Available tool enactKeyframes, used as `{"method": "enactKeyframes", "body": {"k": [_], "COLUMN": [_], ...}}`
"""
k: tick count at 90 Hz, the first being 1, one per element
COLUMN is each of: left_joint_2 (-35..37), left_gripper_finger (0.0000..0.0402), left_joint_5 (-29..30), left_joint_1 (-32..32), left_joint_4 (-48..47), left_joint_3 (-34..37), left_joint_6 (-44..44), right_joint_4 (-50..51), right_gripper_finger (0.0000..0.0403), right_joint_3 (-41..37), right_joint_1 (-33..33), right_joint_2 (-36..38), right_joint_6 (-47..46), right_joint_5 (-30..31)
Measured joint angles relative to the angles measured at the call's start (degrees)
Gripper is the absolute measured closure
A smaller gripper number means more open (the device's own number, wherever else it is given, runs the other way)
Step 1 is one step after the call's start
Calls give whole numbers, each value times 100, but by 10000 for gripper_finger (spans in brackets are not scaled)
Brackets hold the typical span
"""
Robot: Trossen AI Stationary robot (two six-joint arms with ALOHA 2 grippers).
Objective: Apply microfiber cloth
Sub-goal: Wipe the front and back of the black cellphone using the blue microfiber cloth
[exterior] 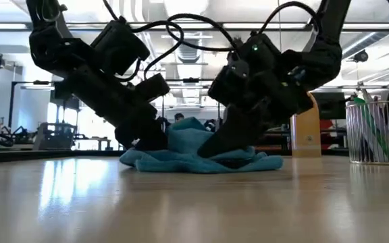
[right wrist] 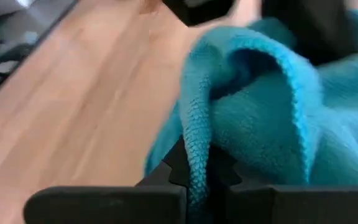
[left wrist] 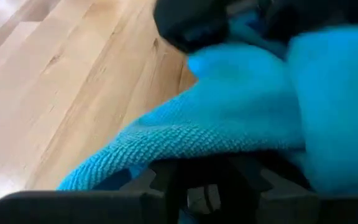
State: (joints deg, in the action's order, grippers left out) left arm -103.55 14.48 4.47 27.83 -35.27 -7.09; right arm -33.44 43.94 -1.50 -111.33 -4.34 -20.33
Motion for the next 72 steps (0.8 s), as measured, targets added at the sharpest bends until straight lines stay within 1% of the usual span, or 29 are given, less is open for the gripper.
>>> {"method": "enactKeyframes", "body": {"k": [13, 19, 29, 34, 38, 46, 49, 54, 59, 63, 72], "left_joint_2": [62, 80, 85, 85, 85, 101, 123, 198, 376, 545, 1065], "left_gripper_finger": [327, 327, 327, 327, 327, 327, 326, 326, 326, 326, 326], "left_joint_5": [-288, -457, -457, -472, -494, -512, -534, -612, -783, -902, -1037], "left_joint_1": [-5, -16, -53, -76, -95, -124, -131, -136, -139, -140, -96], "left_joint_4": [-42, -65, -88, -90, -97, -168, -237, -439, -743, -967, -1506], "left_joint_3": [2, 7, 9, 11, 13, 11, 10, 9, 10, 13, 43], "left_joint_6": [-7, -52, -158, -184, -194, -203, -226, -243, -197, -158, -101], "right_joint_4": [-22, -182, -702, -736, -692, -471, -395, -214, 31, 59, 46], "right_gripper_finger": [403, 403, 403, 403, 403, 403, 403, 403, 403, 403, 403], "right_joint_3": [-215, -236, -231, -221, -239, -283, -308, -378, -442, -501, -516], "right_joint_1": [2, 3, 83, 160, 229, 339, 364, 374, 376, 356, 248], "right_joint_2": [151, 27, -165, -200, -189, -127, -84, 16, 135, 220, 367], "right_joint_6": [121, 120, 31, 8, -2, -35, -68, -111, -46, 71, 93], "right_joint_5": [809, 891, 530, 350, 52, -750, -919, -947, -839, -680, -618]}}
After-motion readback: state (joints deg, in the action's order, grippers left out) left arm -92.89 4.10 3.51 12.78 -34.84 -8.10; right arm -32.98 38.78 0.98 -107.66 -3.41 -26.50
